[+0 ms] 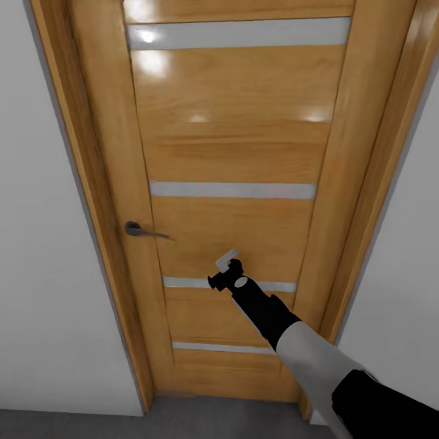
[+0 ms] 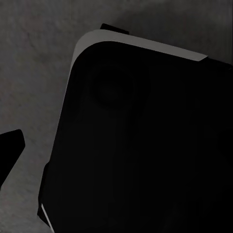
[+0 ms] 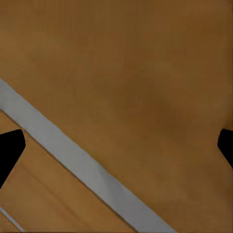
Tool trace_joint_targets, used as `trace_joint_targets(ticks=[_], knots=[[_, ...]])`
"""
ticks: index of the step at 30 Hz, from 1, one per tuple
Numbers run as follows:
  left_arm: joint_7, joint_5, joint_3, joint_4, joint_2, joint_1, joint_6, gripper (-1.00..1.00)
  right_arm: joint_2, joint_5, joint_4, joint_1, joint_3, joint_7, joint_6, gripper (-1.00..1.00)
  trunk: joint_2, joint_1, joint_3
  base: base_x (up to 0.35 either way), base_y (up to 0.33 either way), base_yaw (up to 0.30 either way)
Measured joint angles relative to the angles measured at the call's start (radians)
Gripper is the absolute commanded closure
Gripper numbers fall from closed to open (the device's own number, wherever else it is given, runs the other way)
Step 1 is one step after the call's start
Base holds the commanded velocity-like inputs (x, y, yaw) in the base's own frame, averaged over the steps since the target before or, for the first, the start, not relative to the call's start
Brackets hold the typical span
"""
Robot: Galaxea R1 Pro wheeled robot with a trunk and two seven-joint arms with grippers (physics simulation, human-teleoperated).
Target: Move the two storage containers from the living room to the garage. In the garage, place one container on the floor and stack the other container on top of it (either order is fine).
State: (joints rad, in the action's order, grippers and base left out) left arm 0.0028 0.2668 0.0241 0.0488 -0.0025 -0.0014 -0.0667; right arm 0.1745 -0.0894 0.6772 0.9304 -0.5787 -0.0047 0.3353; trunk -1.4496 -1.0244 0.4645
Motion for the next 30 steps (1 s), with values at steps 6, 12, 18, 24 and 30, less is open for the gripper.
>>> trace_joint_targets(ticks=[6,12,18,24,30], knots=[[0.0,0.0,0.0,0.0,0.0,0.0,0.0,-1.0,0.0,-0.003,-0.001,0.0,-0.001,0.0,-0.001,-1.0,0.0,0.0,0.0,0.323,0.0,0.0],[0.0,0.0,0.0,0.0,0.001,0.0,0.0,-1.0,0.0,0.001,-0.001,0.0,-0.039,0.001,-0.001,-1.0,0.0,0.0,0.0,0.323,0.0,0.0],[0.0,0.0,0.0,0.0,0.0,0.0,0.0,-1.0,0.0,-0.087,-0.022,0.002,-0.049,-0.011,0.013,-1.0,0.0,0.0,0.0,0.319,0.0,0.0],[0.0,-0.001,0.0,0.0,0.0,0.0,0.0,-1.0,0.0,-0.111,-0.101,0.063,-0.044,-0.016,0.014,-1.0,0.0,0.0,0.0,0.316,0.0,0.0],[0.0,-0.002,0.0,0.0,0.0,0.0,0.0,-1.0,0.0,-0.104,-0.178,0.142,-0.044,-0.017,0.04,-1.0,0.0,0.0,0.0,0.316,0.0,0.0]])
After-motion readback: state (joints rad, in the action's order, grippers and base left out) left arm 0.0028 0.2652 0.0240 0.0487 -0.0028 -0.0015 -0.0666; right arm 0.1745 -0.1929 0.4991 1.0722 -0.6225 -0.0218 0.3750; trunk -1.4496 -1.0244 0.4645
